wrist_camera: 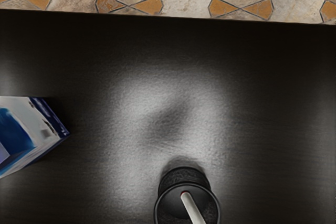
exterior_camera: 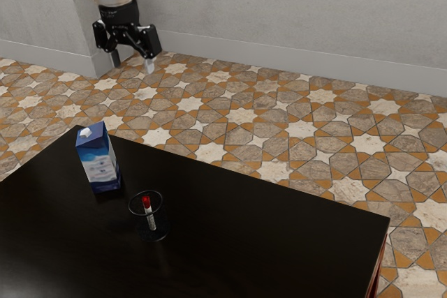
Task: Take the marker out of the pen holder and place it to the left of the pen holder.
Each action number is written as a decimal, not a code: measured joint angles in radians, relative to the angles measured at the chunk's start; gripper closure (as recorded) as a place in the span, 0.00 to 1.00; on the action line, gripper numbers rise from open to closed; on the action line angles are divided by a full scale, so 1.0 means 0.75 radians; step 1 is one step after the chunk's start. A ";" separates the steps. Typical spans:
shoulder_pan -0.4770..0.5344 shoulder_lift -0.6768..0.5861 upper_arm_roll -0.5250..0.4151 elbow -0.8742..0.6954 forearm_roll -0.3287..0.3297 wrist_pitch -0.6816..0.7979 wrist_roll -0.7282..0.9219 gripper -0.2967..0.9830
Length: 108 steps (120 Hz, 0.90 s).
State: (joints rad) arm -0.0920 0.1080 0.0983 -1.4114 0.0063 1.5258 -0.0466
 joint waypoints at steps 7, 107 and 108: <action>-0.002 0.000 0.001 0.004 -0.002 -0.004 -0.001 0.23; -0.006 -0.528 -0.142 -1.172 0.039 0.451 -0.025 0.23; -0.006 -0.532 -0.143 -1.181 0.039 0.458 -0.026 0.23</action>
State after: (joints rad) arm -0.0968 -0.2911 -0.0086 -2.2969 0.0354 1.8689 -0.0658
